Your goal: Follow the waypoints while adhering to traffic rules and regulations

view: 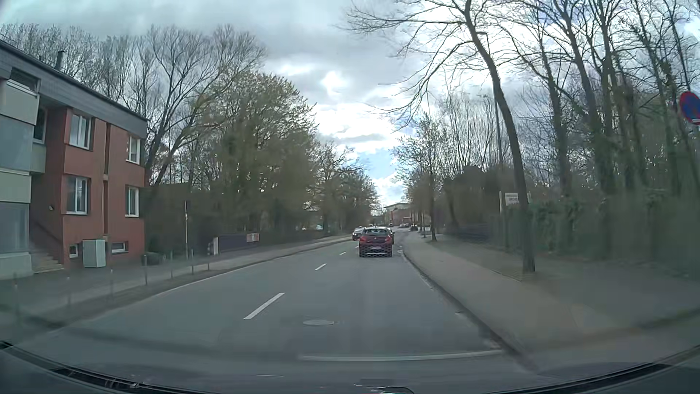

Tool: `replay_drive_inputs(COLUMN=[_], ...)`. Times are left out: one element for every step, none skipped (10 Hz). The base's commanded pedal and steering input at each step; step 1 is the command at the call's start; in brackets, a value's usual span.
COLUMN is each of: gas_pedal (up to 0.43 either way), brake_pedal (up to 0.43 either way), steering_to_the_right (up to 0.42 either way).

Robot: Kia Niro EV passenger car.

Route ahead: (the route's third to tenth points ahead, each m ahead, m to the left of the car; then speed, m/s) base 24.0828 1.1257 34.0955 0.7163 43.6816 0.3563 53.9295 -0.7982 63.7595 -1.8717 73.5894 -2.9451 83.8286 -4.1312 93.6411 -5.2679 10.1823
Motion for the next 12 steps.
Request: replay_drive_inputs(gas_pedal=[0.138,0.138,0.138,0.138,0.138,0.118,0.098,0.098,0.098,0.098,0.087,0.087], brake_pedal=[0.0,0.0,0.0,0.0,0.0,0.0,0.0,0.0,0.0,0.0,0.0,0.0], steering_to_the_right=[0.013,0.012,0.012,0.012,0.012,0.012,0.01,0.006,0.008,0.007,0.006,0.006])
